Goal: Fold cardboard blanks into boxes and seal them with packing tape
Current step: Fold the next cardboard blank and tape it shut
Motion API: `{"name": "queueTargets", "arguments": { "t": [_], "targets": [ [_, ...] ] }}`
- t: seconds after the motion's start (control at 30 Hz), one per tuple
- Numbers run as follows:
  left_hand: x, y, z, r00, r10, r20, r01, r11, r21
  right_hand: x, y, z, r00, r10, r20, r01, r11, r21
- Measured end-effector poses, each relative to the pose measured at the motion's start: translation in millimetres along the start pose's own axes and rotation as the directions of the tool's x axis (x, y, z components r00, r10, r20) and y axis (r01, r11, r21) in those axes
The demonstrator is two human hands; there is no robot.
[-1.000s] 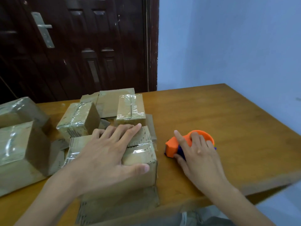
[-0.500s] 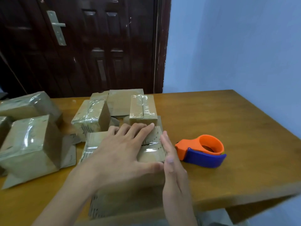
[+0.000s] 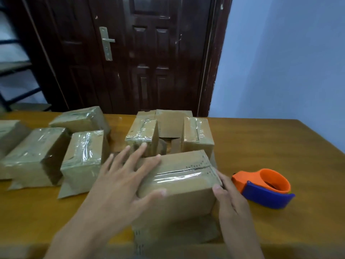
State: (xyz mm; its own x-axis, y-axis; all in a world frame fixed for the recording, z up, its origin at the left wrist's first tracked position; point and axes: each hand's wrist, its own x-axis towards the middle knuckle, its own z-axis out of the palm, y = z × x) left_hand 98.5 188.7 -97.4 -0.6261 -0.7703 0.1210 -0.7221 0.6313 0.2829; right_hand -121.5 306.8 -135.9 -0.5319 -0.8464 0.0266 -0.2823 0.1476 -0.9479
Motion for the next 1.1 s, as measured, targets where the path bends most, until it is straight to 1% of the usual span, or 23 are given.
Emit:
{"name": "queueTargets", "arguments": {
  "t": [0.03, 0.07, 0.1, 0.13, 0.2, 0.23, 0.27, 0.3, 0.37, 0.43, 0.47, 0.5, 0.57, 0.63, 0.67, 0.7, 0.8, 0.9, 1.03, 1.1],
  "targets": [
    [-5, -5, 2, 0.999, -0.047, 0.007, 0.047, 0.971, -0.234, 3, -6, -3, 1.0, 0.012, -0.004, -0.012, 0.999, -0.046],
    [-7, -5, 5, 0.997, -0.079, 0.002, 0.071, 0.881, -0.467, 8, -12, -4, 0.999, 0.026, -0.026, -0.028, 0.996, -0.087],
    [-8, 1, 7, 0.995, -0.1, -0.01, 0.071, 0.765, -0.64, 13, -16, -5, 0.998, 0.039, -0.041, -0.045, 0.986, -0.163],
    [-7, 8, 11, 0.989, -0.143, -0.028, 0.073, 0.653, -0.754, 18, -25, -4, 0.997, 0.057, -0.045, -0.067, 0.962, -0.266],
    [-5, 21, 21, 0.95, -0.31, -0.026, 0.114, 0.426, -0.898, 23, -36, 1, 0.995, 0.081, -0.061, -0.1, 0.879, -0.467],
    [-3, 23, 27, 0.926, -0.377, 0.004, 0.142, 0.338, -0.93, 24, -39, 4, 0.992, 0.095, -0.082, -0.123, 0.857, -0.5],
    [-2, 23, 31, 0.91, -0.414, 0.029, 0.159, 0.282, -0.946, 24, -42, 5, 0.99, 0.105, -0.093, -0.137, 0.858, -0.495],
    [0, 21, 34, 0.906, -0.421, 0.05, 0.172, 0.257, -0.951, 24, -43, 7, 0.989, 0.123, -0.082, -0.147, 0.873, -0.464],
    [5, 17, 36, 0.917, -0.391, 0.08, 0.181, 0.229, -0.956, 23, -42, 7, 0.988, 0.152, -0.034, -0.153, 0.912, -0.379],
    [7, 14, 37, 0.924, -0.373, 0.09, 0.186, 0.23, -0.955, 25, -38, 5, 0.995, 0.104, 0.006, -0.096, 0.934, -0.345],
    [7, 14, 37, 0.922, -0.375, 0.093, 0.193, 0.238, -0.952, 28, -38, 2, 0.997, 0.078, 0.014, -0.068, 0.933, -0.353],
    [7, 14, 35, 0.92, -0.379, 0.101, 0.203, 0.239, -0.95, 32, -41, -1, 0.995, 0.091, 0.034, -0.071, 0.923, -0.378],
    [6, 14, 29, 0.914, -0.383, 0.135, 0.234, 0.224, -0.946, 42, -48, -8, 0.979, 0.169, 0.111, -0.105, 0.893, -0.437],
    [9, 11, 25, 0.896, -0.383, 0.225, 0.3, 0.148, -0.942, 50, -53, -12, 0.961, 0.217, 0.171, -0.118, 0.881, -0.458],
    [11, 9, 23, 0.884, -0.386, 0.264, 0.325, 0.101, -0.94, 54, -54, -11, 0.962, 0.212, 0.175, -0.116, 0.891, -0.439],
    [14, 9, 22, 0.878, -0.38, 0.29, 0.342, 0.076, -0.937, 55, -53, -10, 0.968, 0.185, 0.169, -0.1, 0.903, -0.417],
    [20, 9, 22, 0.875, -0.358, 0.327, 0.378, 0.083, -0.922, 58, -39, -7, 0.982, 0.074, 0.172, -0.005, 0.929, -0.37],
    [21, 4, 24, 0.888, -0.326, 0.324, 0.372, 0.093, -0.924, 59, -30, -11, 0.986, 0.018, 0.163, 0.034, 0.949, -0.313],
    [21, 4, 23, 0.899, -0.305, 0.314, 0.359, 0.105, -0.927, 61, -31, -12, 0.99, 0.034, 0.136, 0.016, 0.936, -0.352],
    [22, 1, 20, 0.903, -0.286, 0.32, 0.364, 0.113, -0.925, 57, -39, -10, 0.991, 0.07, 0.11, -0.014, 0.898, -0.44]
  ]
}}
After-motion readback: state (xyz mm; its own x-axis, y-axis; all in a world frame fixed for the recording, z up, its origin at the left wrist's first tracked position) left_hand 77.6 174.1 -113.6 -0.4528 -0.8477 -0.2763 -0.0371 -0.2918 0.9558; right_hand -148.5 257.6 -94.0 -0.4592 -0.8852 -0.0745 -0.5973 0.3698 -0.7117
